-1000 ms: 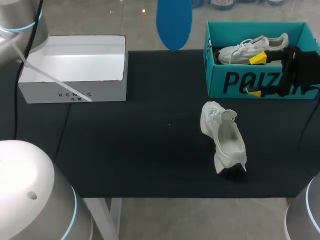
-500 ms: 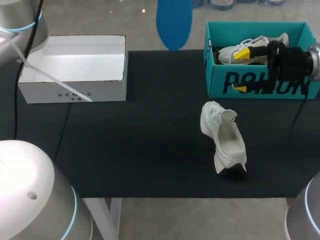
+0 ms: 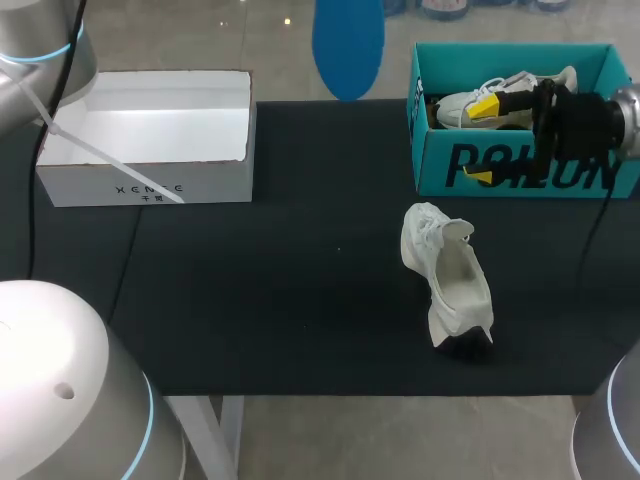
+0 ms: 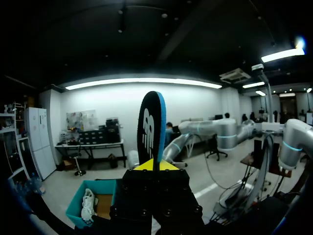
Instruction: Take the shoe out of the shoebox, open the shoe tongue, remove and reinsert the insole, then place the shoe into the shoebox
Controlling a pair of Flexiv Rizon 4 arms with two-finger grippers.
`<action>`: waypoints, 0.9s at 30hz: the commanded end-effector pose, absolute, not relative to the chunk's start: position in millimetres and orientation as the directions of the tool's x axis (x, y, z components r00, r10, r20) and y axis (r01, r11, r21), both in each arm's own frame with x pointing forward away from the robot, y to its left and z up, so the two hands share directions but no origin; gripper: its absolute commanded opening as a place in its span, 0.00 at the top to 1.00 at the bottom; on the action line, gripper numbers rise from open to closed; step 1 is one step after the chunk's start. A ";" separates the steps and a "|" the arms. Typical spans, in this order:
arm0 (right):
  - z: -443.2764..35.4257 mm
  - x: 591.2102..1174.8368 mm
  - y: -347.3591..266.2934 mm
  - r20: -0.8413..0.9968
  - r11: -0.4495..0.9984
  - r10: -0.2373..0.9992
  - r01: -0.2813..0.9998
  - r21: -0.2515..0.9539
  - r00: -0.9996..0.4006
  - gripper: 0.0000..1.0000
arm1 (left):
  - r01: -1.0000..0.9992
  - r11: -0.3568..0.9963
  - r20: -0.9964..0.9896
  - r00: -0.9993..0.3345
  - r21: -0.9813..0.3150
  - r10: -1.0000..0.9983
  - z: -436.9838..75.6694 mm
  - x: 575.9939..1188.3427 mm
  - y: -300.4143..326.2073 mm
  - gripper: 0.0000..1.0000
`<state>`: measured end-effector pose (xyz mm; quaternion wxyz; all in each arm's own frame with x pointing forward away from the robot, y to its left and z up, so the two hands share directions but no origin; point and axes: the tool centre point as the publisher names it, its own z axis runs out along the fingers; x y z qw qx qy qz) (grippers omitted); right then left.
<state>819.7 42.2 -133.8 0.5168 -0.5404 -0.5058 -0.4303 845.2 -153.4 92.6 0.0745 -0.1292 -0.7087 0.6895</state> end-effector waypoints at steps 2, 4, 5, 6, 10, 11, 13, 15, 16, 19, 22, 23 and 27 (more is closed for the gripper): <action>-134.2 820.8 42.7 0.987 0.048 0.104 0.991 -0.124 0.119 0.00 | 0.081 0.015 -0.073 -0.955 -0.997 0.287 92.4 845.5 -153.3 1.00; -134.2 820.8 42.7 0.987 0.048 0.104 0.991 -0.124 0.119 0.00 | 0.081 0.015 -0.073 -0.955 -0.997 0.287 92.4 845.5 -153.3 1.00; -134.2 820.8 42.7 0.987 0.048 0.104 0.991 -0.124 0.119 0.00 | 0.081 0.015 -0.073 -0.955 -0.997 0.287 92.4 845.5 -153.3 1.00; -134.2 820.8 42.7 0.987 0.048 0.104 0.991 -0.124 0.119 0.00 | 0.081 0.015 -0.073 -0.955 -0.997 0.287 92.4 845.5 -153.3 1.00; -134.2 820.8 42.7 0.987 0.048 0.104 0.991 -0.124 0.119 0.00 | 0.081 0.015 -0.073 -0.955 -0.997 0.287 92.4 845.5 -153.3 1.00; -134.2 820.8 42.7 0.987 0.048 0.104 0.991 -0.124 0.119 0.00 | 0.081 0.015 -0.073 -0.955 -0.997 0.287 92.4 845.5 -153.3 1.00; -134.2 820.8 42.7 0.987 0.048 0.104 0.991 -0.124 0.119 0.00 | 0.081 0.015 -0.073 -0.955 -0.997 0.287 92.4 845.5 -153.3 1.00; -134.2 820.8 42.7 0.987 0.048 0.104 0.991 -0.124 0.119 0.00 | 0.081 0.015 -0.073 -0.955 -0.997 0.287 92.4 845.5 -153.3 1.00; -134.2 820.8 42.7 0.987 0.048 0.104 0.991 -0.124 0.119 0.00 | 0.081 0.015 -0.073 -0.955 -0.997 0.287 92.4 845.5 -153.3 1.00; -134.2 820.8 42.7 0.987 0.048 0.104 0.991 -0.124 0.119 0.00 | 0.081 0.015 -0.073 -0.955 -0.997 0.287 92.4 845.5 -153.3 1.00; -134.2 820.8 42.7 0.987 0.048 0.104 0.991 -0.124 0.119 0.00 | 0.081 0.015 -0.073 -0.955 -0.997 0.287 92.4 845.5 -153.3 1.00; -134.2 820.8 42.7 0.987 0.048 0.104 0.991 -0.124 0.119 0.00 | 0.129 0.000 -0.123 -0.950 -0.992 0.288 90.0 837.1 -153.7 1.00; -134.2 820.8 42.7 0.987 0.048 0.104 0.991 -0.124 0.119 0.00 | 0.300 -0.038 -0.299 -0.913 -0.953 0.277 70.8 808.3 -148.8 1.00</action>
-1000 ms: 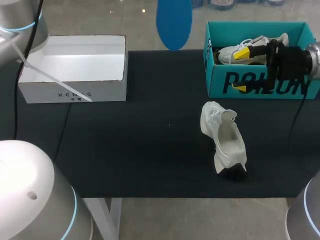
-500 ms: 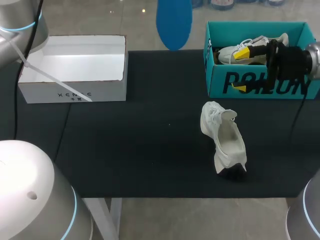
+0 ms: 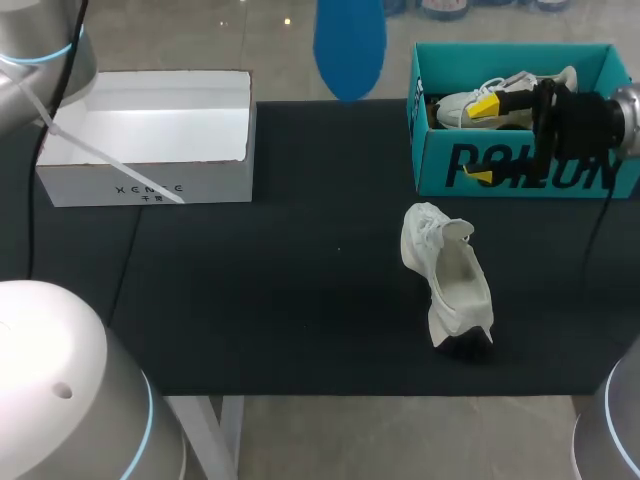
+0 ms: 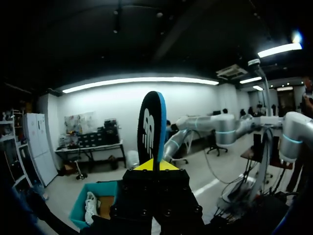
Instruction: Take the shoe out of the shoebox, open the shoe tongue, remove and reinsert the insole, then place the shoe into the shoebox
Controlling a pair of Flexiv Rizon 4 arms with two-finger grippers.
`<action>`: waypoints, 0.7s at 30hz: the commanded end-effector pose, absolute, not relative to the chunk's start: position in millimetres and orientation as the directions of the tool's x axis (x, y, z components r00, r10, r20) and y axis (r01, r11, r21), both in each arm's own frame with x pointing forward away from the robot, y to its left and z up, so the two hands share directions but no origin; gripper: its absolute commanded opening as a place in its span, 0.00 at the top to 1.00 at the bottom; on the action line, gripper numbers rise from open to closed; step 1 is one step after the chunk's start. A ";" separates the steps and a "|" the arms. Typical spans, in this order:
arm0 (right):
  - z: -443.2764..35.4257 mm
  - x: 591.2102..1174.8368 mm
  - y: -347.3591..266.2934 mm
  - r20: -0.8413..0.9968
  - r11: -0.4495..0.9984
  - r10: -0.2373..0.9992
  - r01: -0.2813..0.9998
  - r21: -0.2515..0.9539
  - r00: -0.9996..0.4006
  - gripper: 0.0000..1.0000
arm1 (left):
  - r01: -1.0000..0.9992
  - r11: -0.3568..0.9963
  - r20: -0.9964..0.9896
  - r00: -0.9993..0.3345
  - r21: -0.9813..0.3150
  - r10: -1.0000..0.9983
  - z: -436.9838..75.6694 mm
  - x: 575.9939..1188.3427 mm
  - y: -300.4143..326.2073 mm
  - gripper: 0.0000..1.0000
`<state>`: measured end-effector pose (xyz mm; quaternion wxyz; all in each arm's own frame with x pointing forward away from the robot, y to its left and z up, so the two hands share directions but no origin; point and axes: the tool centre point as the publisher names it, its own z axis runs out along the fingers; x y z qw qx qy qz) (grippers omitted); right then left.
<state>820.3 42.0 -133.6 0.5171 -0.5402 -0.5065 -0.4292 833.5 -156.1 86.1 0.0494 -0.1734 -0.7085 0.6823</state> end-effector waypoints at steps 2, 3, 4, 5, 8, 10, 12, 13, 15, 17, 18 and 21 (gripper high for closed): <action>-134.2 820.8 42.7 0.987 0.048 0.104 0.991 -0.124 0.119 0.00 | 0.367 -0.060 -0.369 -0.884 -0.928 0.287 58.2 796.2 -145.5 1.00; -134.2 820.8 42.7 0.987 0.048 0.104 0.991 -0.124 0.119 0.00 | 0.394 -0.063 -0.395 -0.874 -0.917 0.284 51.5 789.9 -144.1 1.00; -134.2 820.8 42.7 0.987 0.048 0.104 0.991 -0.124 0.119 0.00 | 0.429 -0.071 -0.430 -0.854 -0.900 0.294 44.9 784.8 -143.3 1.00; -134.2 820.8 42.7 0.987 0.048 0.104 0.991 -0.124 0.119 0.00 | 0.470 -0.070 -0.468 -0.831 -0.880 0.300 37.0 777.2 -142.4 1.00; -134.2 820.8 42.7 0.987 0.048 0.104 0.991 -0.124 0.119 0.00 | 0.519 -0.072 -0.516 -0.806 -0.852 0.289 15.1 759.7 -142.7 1.00; -134.2 820.8 42.7 0.987 0.048 0.104 0.991 -0.124 0.119 0.00 | 0.559 -0.055 -0.550 -0.785 -0.827 0.284 4.4 750.9 -145.3 1.00; -134.2 820.8 42.7 0.987 0.048 0.104 0.991 -0.124 0.119 0.00 | 0.582 -0.053 -0.571 -0.771 -0.812 0.283 -4.2 741.8 -147.9 1.00; -134.2 820.8 42.7 0.987 0.048 0.104 0.991 -0.124 0.119 0.00 | 0.605 -0.042 -0.592 -0.757 -0.795 0.277 -7.8 737.7 -149.2 1.00; -134.2 820.8 42.7 0.987 0.048 0.104 0.991 -0.124 0.119 0.00 | 0.624 -0.045 -0.612 -0.744 -0.780 0.269 -12.0 734.1 -150.1 1.00; -134.2 820.8 42.7 0.987 0.048 0.104 0.991 -0.124 0.119 0.00 | 0.660 -0.034 -0.646 -0.722 -0.751 0.247 -17.0 730.5 -150.9 1.00; -134.2 820.8 42.7 0.987 0.048 0.104 0.991 -0.124 0.119 0.00 | 0.668 -0.032 -0.655 -0.717 -0.744 0.238 -19.4 728.9 -151.3 1.00; -134.2 820.8 42.7 0.987 0.048 0.104 0.991 -0.124 0.119 0.00 | 0.693 -0.028 -0.682 -0.700 -0.720 0.213 -29.0 725.8 -152.7 1.00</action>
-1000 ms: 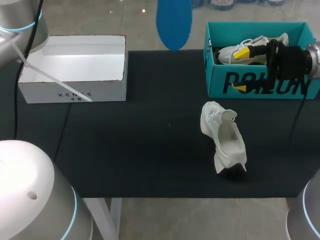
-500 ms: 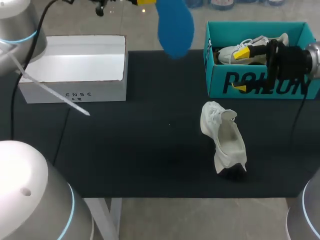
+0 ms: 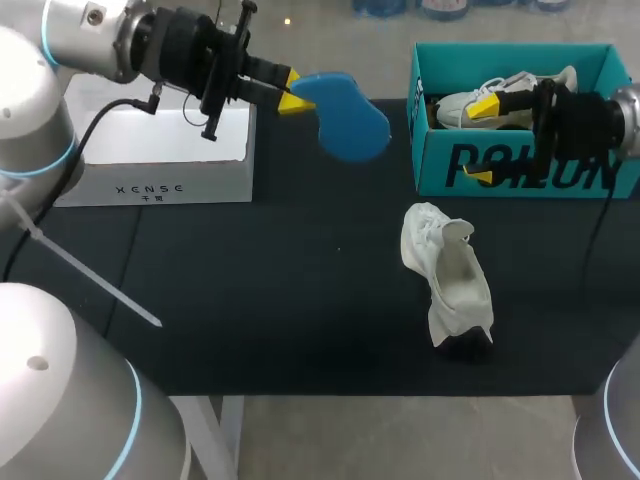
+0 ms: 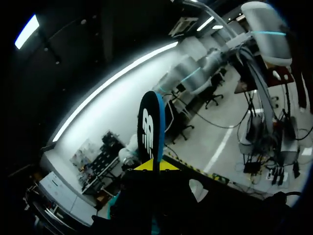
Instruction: Take the shoe out of the shoebox, open the shoe tongue, remove and reinsert the insole, then place the shoe into the shoebox
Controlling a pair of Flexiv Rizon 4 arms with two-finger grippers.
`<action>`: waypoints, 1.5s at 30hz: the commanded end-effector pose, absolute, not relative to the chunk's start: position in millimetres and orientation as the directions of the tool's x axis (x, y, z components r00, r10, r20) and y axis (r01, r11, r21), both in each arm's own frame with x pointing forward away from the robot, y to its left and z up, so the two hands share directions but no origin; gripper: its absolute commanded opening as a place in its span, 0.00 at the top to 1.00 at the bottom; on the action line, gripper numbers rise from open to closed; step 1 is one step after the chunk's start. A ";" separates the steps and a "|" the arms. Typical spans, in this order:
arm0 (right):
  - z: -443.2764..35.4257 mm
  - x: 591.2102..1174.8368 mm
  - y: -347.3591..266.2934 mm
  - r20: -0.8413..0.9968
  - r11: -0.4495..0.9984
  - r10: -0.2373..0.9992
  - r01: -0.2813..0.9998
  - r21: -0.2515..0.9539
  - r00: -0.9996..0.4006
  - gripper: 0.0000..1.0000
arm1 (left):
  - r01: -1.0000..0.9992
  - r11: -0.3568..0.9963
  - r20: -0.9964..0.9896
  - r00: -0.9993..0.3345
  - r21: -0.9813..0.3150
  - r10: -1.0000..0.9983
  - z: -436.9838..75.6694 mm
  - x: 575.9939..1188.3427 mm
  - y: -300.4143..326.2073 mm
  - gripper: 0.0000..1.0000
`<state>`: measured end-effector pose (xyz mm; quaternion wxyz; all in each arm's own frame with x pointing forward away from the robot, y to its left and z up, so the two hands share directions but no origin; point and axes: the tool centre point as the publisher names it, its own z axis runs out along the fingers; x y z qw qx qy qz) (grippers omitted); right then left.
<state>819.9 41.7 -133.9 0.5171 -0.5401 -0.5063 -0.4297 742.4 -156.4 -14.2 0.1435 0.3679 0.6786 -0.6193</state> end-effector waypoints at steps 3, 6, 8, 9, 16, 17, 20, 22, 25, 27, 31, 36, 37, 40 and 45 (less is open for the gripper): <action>-134.2 820.8 42.7 0.987 0.048 0.104 0.991 -0.124 0.119 0.00 | 0.704 -0.032 -0.695 -0.692 -0.710 0.193 -42.3 723.6 -156.4 1.00; -134.2 820.8 42.7 0.987 0.048 0.104 0.991 -0.124 0.119 0.00 | 0.702 -0.024 -0.693 -0.696 -0.711 0.189 -48.1 723.5 -159.8 1.00; -134.2 820.8 42.7 0.987 0.048 0.104 0.991 -0.124 0.119 0.00 | 0.702 -0.024 -0.693 -0.696 -0.711 0.189 -48.1 723.5 -159.8 1.00; -134.2 820.8 42.7 0.987 0.048 0.104 0.991 -0.124 0.119 0.00 | 0.702 -0.024 -0.693 -0.696 -0.711 0.189 -48.1 723.5 -159.8 1.00; -134.2 820.8 42.7 0.987 0.048 0.104 0.991 -0.124 0.119 0.00 | 0.702 -0.024 -0.693 -0.696 -0.711 0.189 -48.1 723.5 -159.8 1.00; -134.2 820.8 42.7 0.987 0.048 0.104 0.991 -0.124 0.119 0.00 | 0.702 -0.024 -0.693 -0.696 -0.711 0.189 -48.1 723.5 -159.8 1.00; -134.2 820.8 42.7 0.987 0.048 0.104 0.991 -0.124 0.119 0.00 | 0.702 -0.024 -0.693 -0.696 -0.711 0.189 -48.1 723.5 -159.8 1.00; -134.2 820.8 42.7 0.987 0.048 0.104 0.991 -0.124 0.119 0.00 | 0.702 -0.024 -0.693 -0.696 -0.711 0.189 -48.1 723.5 -159.8 1.00; -134.2 820.8 42.7 0.987 0.048 0.104 0.991 -0.124 0.119 0.00 | 0.702 -0.024 -0.693 -0.696 -0.711 0.189 -48.1 723.5 -159.8 1.00; -134.2 820.8 42.7 0.987 0.048 0.104 0.991 -0.124 0.119 0.00 | 0.702 -0.024 -0.693 -0.696 -0.711 0.189 -48.1 723.5 -159.8 1.00; -134.2 820.8 42.7 0.987 0.048 0.104 0.991 -0.124 0.119 0.00 | 0.702 -0.024 -0.693 -0.696 -0.711 0.189 -48.1 723.5 -159.8 1.00; -134.2 820.8 42.7 0.987 0.048 0.104 0.991 -0.124 0.119 0.00 | 0.760 -0.039 -0.747 -0.626 -0.649 0.226 -45.6 719.2 -167.3 1.00; -134.2 820.8 42.7 0.987 0.048 0.104 0.991 -0.124 0.119 0.00 | 0.801 -0.065 -0.787 -0.566 -0.596 0.245 -44.1 715.7 -173.9 1.00; -134.2 820.8 42.7 0.987 0.048 0.104 0.991 -0.124 0.119 0.00 | 0.887 -0.100 -0.867 -0.409 -0.451 0.286 -45.5 704.1 -185.2 1.00; -134.2 820.8 42.7 0.987 0.048 0.104 0.991 -0.124 0.119 0.00 | 0.932 -0.090 -0.893 -0.303 -0.350 0.332 -60.9 689.3 -205.7 1.00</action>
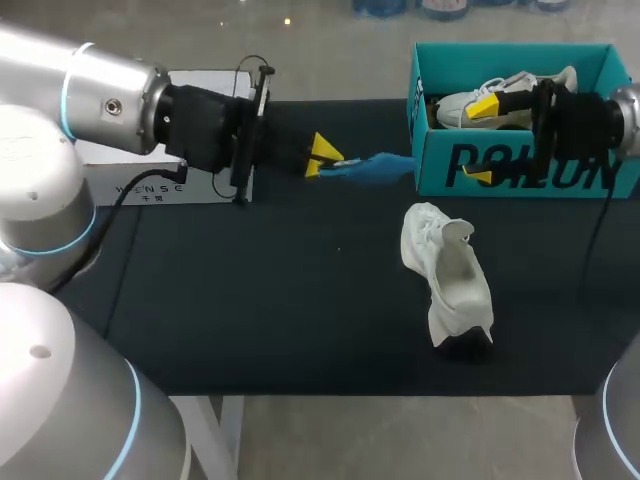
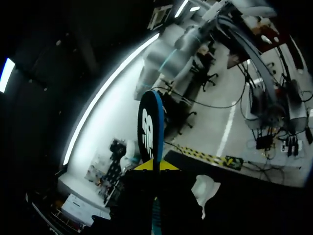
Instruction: Take the shoe out of the shoebox, open the shoe tongue, remove and reinsert the insole, then place the shoe into the shoebox
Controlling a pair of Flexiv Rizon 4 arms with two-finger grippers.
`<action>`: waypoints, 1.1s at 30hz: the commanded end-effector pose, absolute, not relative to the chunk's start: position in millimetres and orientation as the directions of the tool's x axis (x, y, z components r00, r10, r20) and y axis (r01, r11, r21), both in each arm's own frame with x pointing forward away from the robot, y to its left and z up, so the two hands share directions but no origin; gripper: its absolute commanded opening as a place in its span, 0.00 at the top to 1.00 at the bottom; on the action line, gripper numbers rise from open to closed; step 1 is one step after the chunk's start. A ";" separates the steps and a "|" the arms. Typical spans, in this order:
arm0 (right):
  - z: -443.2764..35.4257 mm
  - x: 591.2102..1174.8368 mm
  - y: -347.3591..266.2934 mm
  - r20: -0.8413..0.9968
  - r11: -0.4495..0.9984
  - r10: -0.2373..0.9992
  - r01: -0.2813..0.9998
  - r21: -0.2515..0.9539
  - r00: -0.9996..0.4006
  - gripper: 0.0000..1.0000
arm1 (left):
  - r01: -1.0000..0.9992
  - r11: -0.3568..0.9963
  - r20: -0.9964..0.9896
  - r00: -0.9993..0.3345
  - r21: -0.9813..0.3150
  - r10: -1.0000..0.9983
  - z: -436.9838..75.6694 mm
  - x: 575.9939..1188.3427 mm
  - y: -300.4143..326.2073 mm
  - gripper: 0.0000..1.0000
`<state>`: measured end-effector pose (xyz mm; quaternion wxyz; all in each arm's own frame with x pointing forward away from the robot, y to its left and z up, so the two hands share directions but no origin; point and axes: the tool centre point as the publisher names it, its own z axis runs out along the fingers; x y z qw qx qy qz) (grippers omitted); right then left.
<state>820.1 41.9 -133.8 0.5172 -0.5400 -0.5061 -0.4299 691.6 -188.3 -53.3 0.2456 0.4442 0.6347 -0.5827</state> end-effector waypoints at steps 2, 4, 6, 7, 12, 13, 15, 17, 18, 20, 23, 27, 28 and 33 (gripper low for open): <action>-134.2 820.8 42.7 0.987 0.048 0.104 0.991 -0.124 0.119 0.00 | 0.948 -0.072 -0.903 -0.268 -0.309 0.336 -67.9 684.5 -214.0 1.00; -134.2 820.8 42.7 0.987 0.048 0.104 0.991 -0.124 0.119 0.00 | 0.954 -0.069 -0.911 -0.254 -0.291 0.326 -73.5 683.2 -220.6 1.00; -134.2 820.8 42.7 0.987 0.048 0.104 0.991 -0.124 0.119 0.00 | 0.962 -0.057 -0.916 -0.235 -0.267 0.326 -76.8 683.8 -224.8 1.00; -134.2 820.8 42.7 0.987 0.048 0.104 0.991 -0.124 0.119 0.00 | 0.968 -0.052 -0.924 -0.219 -0.247 0.313 -78.0 684.1 -227.6 1.00; -134.2 820.8 42.7 0.987 0.048 0.104 0.991 -0.124 0.119 0.00 | 0.981 -0.037 -0.939 -0.172 -0.191 0.298 -76.3 685.3 -234.7 1.00; -134.2 820.8 42.7 0.987 0.048 0.104 0.991 -0.124 0.119 0.00 | 0.982 -0.042 -0.939 -0.162 -0.183 0.302 -75.8 687.4 -237.3 1.00; -134.2 820.8 42.7 0.987 0.048 0.104 0.991 -0.124 0.119 0.00 | 0.982 -0.052 -0.938 -0.154 -0.179 0.310 -76.7 691.1 -242.4 1.00; -134.2 820.8 42.7 0.987 0.048 0.104 0.991 -0.124 0.119 0.00 | 0.984 -0.054 -0.934 -0.142 -0.169 0.328 -79.0 695.4 -248.2 1.00; -134.2 820.8 42.7 0.987 0.048 0.104 0.991 -0.124 0.119 0.00 | 0.985 -0.056 -0.933 -0.138 -0.166 0.332 -80.1 698.0 -251.0 1.00; -134.2 820.8 42.7 0.987 0.048 0.104 0.991 -0.124 0.119 0.00 | 0.987 -0.058 -0.930 -0.122 -0.152 0.347 -82.3 702.1 -256.8 1.00; -134.2 820.8 42.7 0.987 0.048 0.104 0.991 -0.124 0.119 0.00 | 0.988 -0.061 -0.928 -0.110 -0.141 0.357 -85.2 708.3 -265.6 1.00; -134.2 820.8 42.7 0.987 0.048 0.104 0.991 -0.124 0.119 0.00 | 0.991 -0.064 -0.927 -0.087 -0.118 0.366 -85.6 716.2 -276.3 1.00; -134.2 820.8 42.7 0.987 0.048 0.104 0.991 -0.124 0.119 0.00 | 0.991 -0.070 -0.926 -0.083 -0.116 0.367 -85.6 717.7 -279.1 1.00; -134.2 820.8 42.7 0.987 0.048 0.104 0.991 -0.124 0.119 0.00 | 0.992 -0.079 -0.921 -0.063 -0.100 0.383 -90.7 724.6 -292.0 1.00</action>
